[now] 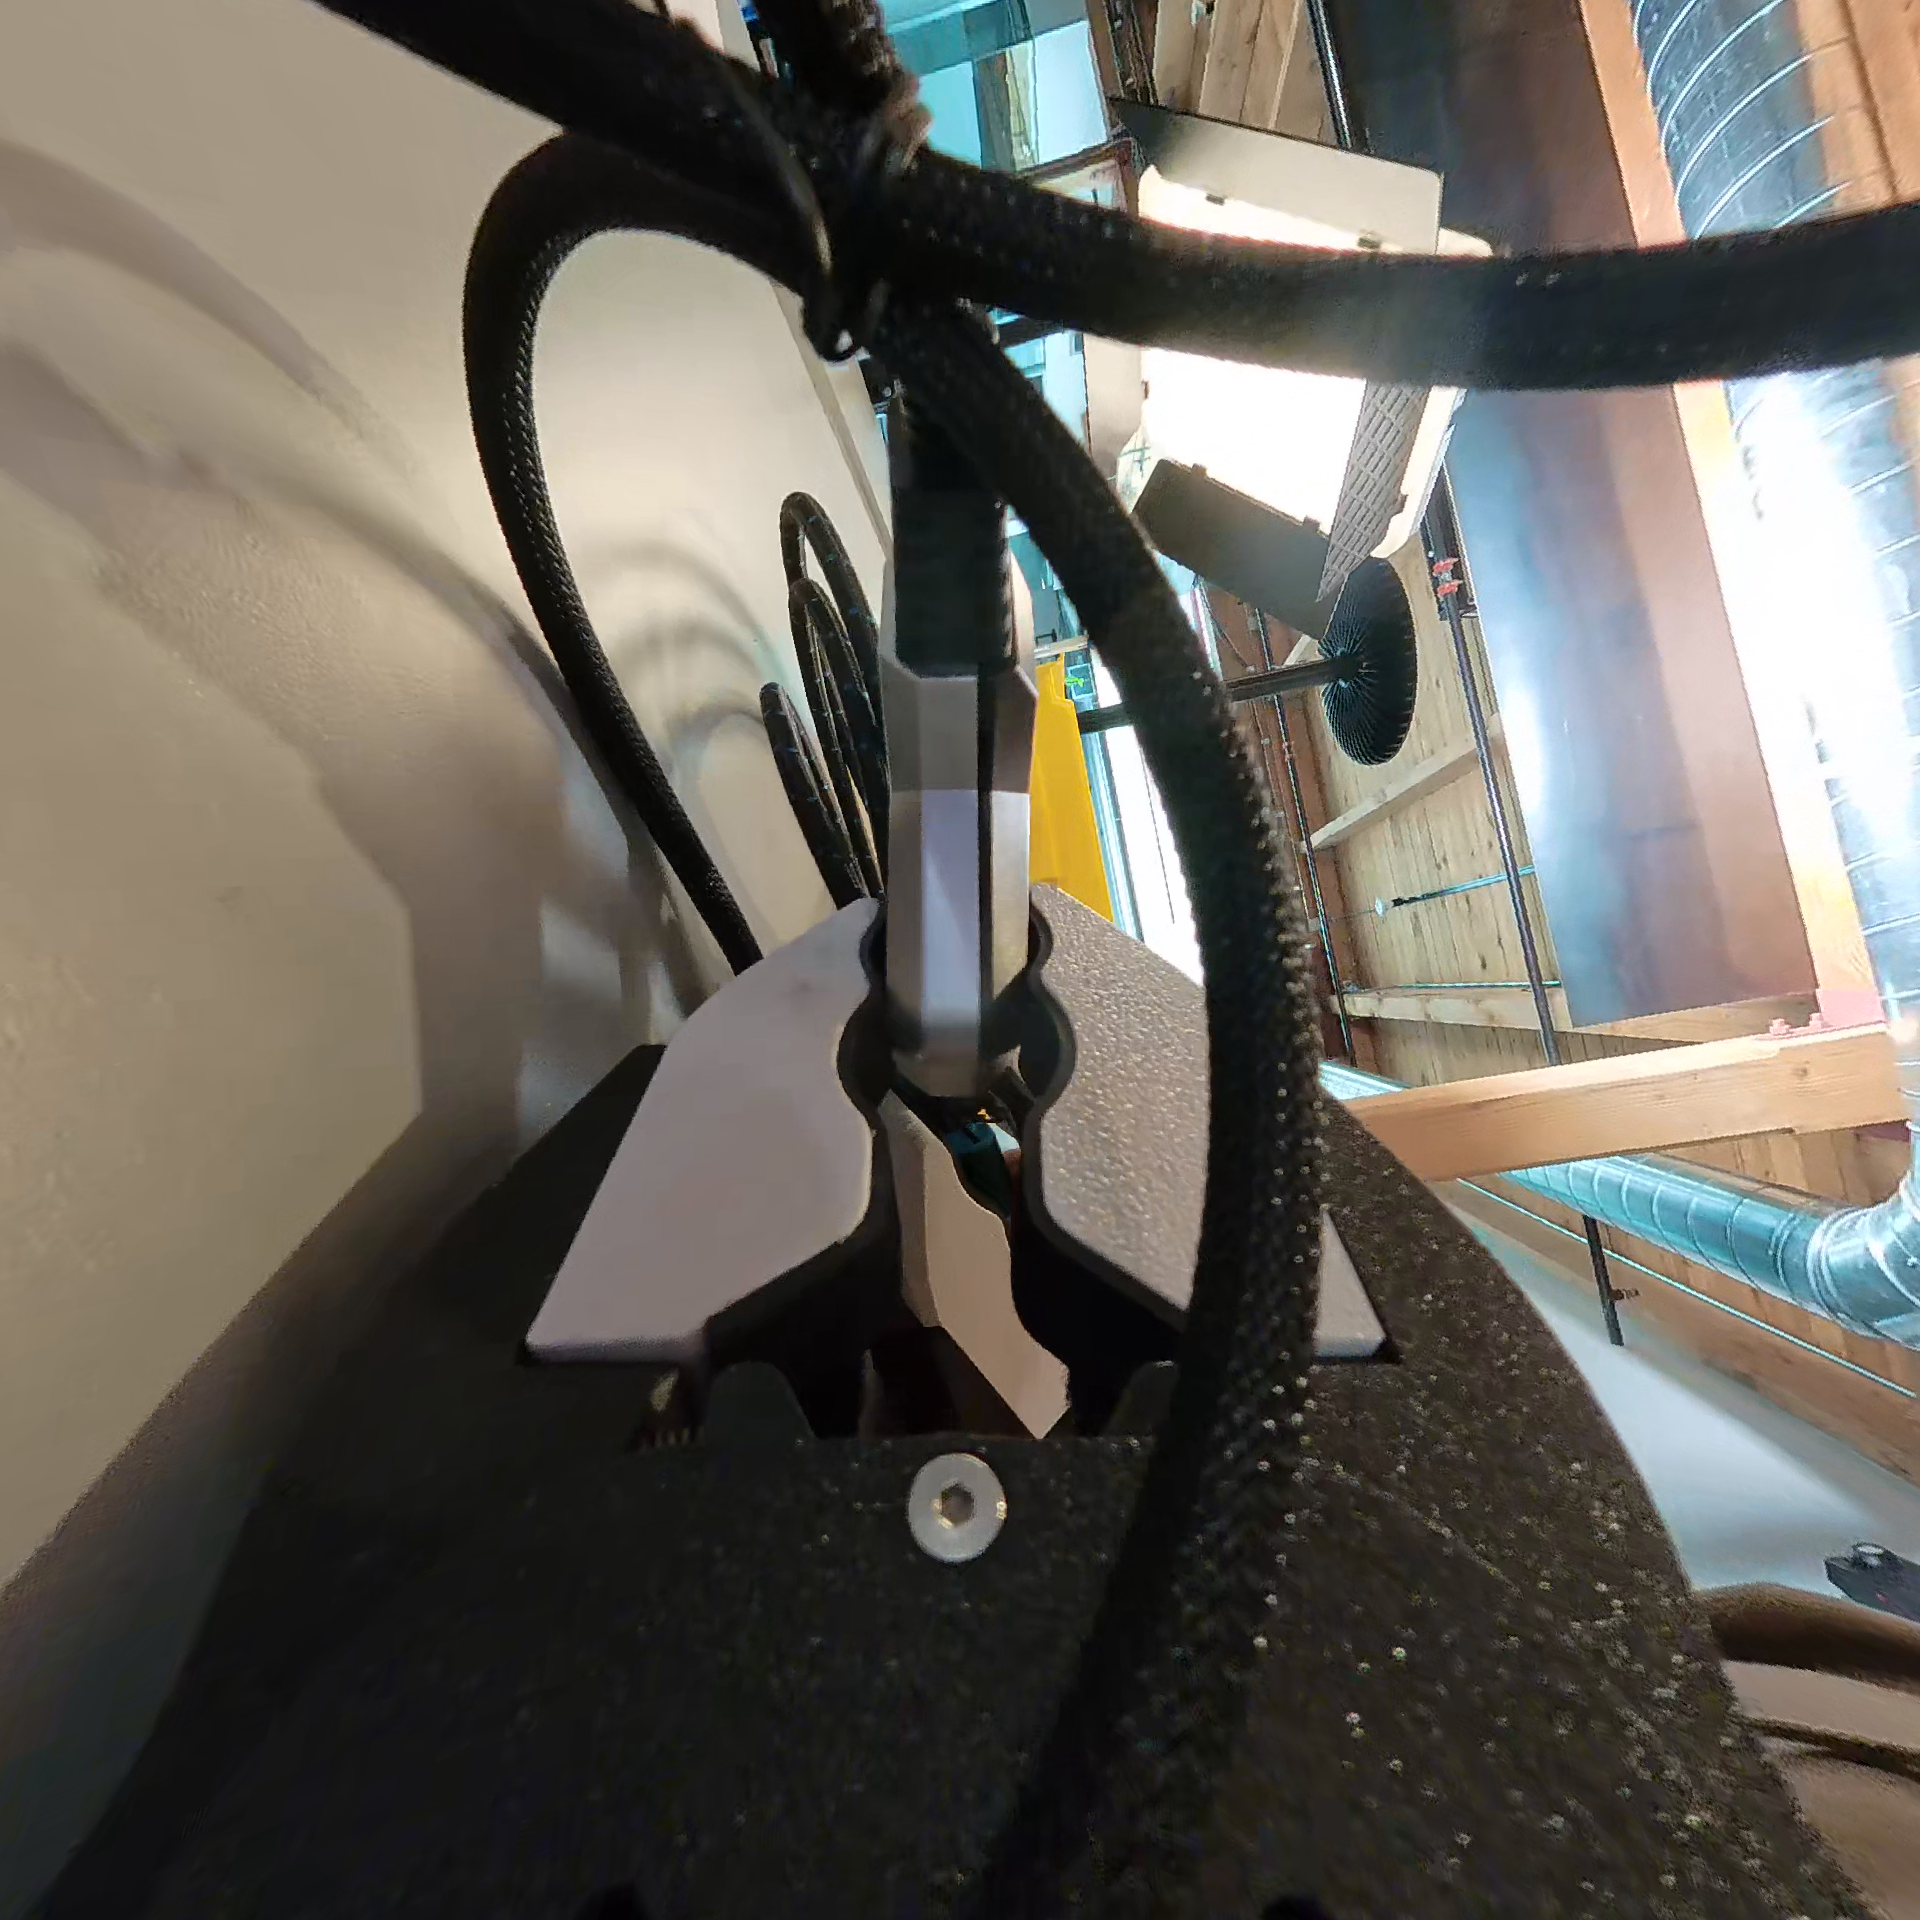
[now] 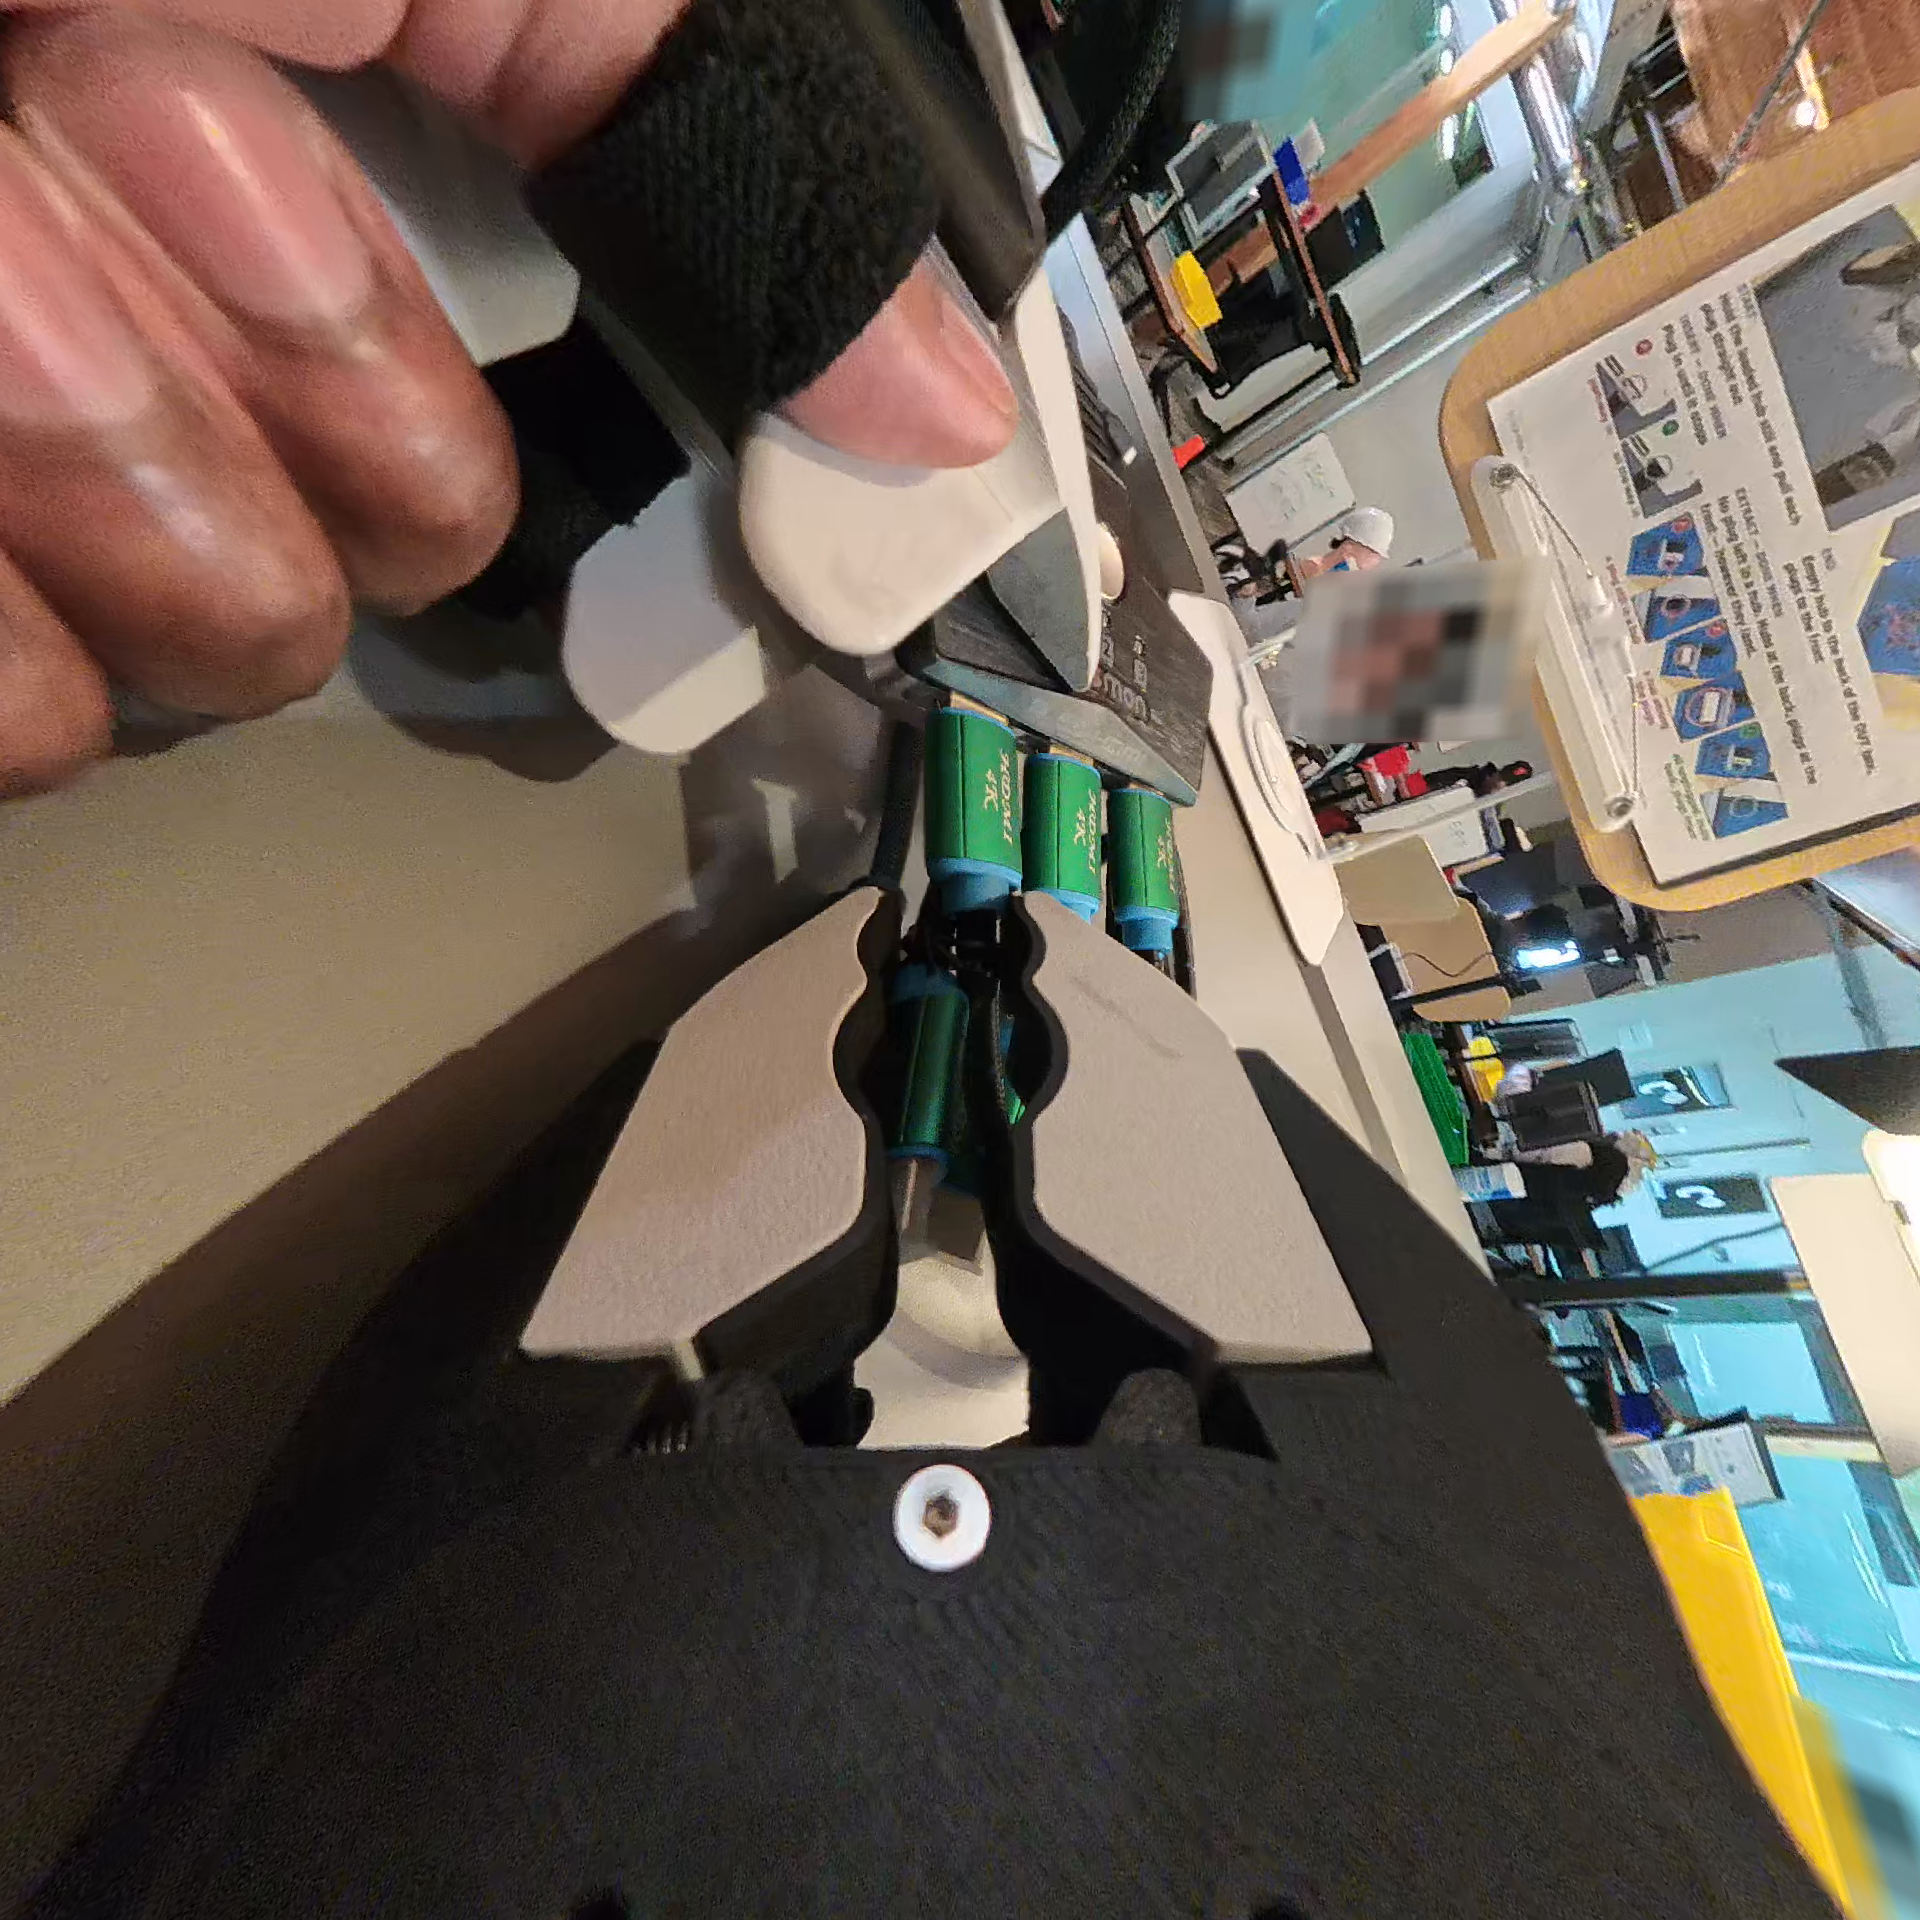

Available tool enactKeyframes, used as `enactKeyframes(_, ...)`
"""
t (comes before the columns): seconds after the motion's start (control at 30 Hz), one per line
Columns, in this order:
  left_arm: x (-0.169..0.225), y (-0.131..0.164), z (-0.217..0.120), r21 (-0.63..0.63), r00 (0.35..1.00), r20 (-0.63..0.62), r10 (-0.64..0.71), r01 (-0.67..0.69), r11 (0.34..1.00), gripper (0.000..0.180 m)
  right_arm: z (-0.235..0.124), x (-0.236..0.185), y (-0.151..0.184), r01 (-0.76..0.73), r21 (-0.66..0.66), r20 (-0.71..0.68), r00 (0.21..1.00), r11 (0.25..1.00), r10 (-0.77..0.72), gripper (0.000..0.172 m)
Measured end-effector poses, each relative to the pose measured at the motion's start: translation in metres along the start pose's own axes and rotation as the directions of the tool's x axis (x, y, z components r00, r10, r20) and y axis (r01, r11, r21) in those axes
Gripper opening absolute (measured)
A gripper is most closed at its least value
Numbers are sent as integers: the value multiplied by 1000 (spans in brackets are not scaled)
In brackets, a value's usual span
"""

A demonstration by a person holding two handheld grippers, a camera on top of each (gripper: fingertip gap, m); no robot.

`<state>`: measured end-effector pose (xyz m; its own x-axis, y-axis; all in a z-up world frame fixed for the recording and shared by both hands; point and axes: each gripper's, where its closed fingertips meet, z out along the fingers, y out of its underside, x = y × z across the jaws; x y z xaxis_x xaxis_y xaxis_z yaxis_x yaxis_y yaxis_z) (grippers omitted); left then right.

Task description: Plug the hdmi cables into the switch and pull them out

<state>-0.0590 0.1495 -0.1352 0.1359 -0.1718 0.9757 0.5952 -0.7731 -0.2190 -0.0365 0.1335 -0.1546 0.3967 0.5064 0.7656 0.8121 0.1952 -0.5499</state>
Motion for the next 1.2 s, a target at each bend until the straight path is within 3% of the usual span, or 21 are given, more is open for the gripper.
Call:
enactKeyframes(0.77,2,5,3,-35,1000,-17,-7,6,999,19,-22,-2,10,-29,94,83,996,995,22,16)
enactKeyframes(0.87,5,-3,-1,8,999,-47,-16,17,1000,20,-25,3,14,-53,94,77,996,994,46,17)
enactKeyframes(1.03,7,-13,-7,101,999,-51,0,6,995,20,-37,19,12,-80,61,26,997,995,79,27)
enactKeyframes(1.2,7,-11,-7,148,1000,-29,-9,13,989,20,-43,13,-11,7,42,-48,999,999,-5,44)
